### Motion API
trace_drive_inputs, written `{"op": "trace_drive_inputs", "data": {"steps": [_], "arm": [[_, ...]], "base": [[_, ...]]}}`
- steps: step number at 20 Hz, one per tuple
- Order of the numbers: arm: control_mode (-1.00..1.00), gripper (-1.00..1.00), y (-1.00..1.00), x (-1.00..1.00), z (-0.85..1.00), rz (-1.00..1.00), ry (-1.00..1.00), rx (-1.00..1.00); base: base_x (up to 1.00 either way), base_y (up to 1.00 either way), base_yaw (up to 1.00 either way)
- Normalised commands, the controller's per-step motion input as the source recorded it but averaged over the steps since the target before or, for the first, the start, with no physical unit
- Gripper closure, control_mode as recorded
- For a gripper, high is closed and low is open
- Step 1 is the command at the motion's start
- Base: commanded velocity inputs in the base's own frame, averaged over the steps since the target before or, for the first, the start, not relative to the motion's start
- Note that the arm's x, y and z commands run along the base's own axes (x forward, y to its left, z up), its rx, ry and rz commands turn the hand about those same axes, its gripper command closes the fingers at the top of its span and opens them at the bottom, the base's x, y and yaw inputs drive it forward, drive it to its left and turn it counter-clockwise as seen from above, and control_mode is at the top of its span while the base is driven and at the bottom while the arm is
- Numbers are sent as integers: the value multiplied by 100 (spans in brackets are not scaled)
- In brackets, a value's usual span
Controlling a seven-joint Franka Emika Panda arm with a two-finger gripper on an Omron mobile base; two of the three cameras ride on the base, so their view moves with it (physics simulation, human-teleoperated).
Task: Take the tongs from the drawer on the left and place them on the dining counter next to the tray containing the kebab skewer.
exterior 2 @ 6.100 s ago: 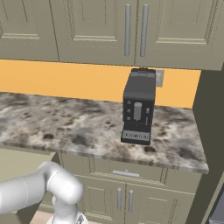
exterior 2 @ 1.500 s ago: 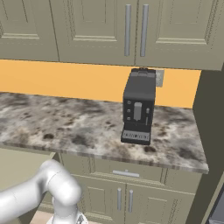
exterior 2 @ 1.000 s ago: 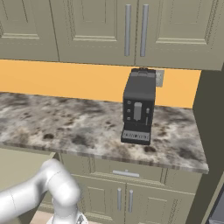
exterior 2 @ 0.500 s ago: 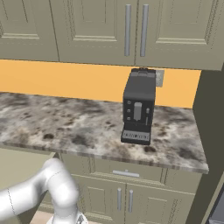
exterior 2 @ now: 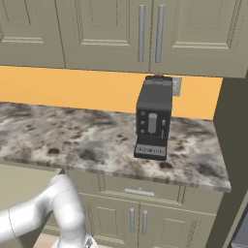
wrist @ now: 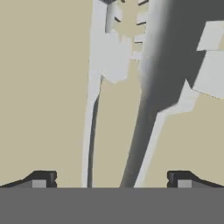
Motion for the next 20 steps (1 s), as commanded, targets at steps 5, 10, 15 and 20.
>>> {"op": "trace_drive_inputs", "data": {"steps": [5,10,15,20], "arm": [[-100,-100,18,11,-25,0,0,0],[-100,-100,6,4,-27,0,0,0],[-100,100,-2,0,-58,0,0,0],[-100,100,-28,-6,-75,0,0,0]], "base": [[0,0,0],[0,0,0],[0,0,0],[0,0,0]]}}
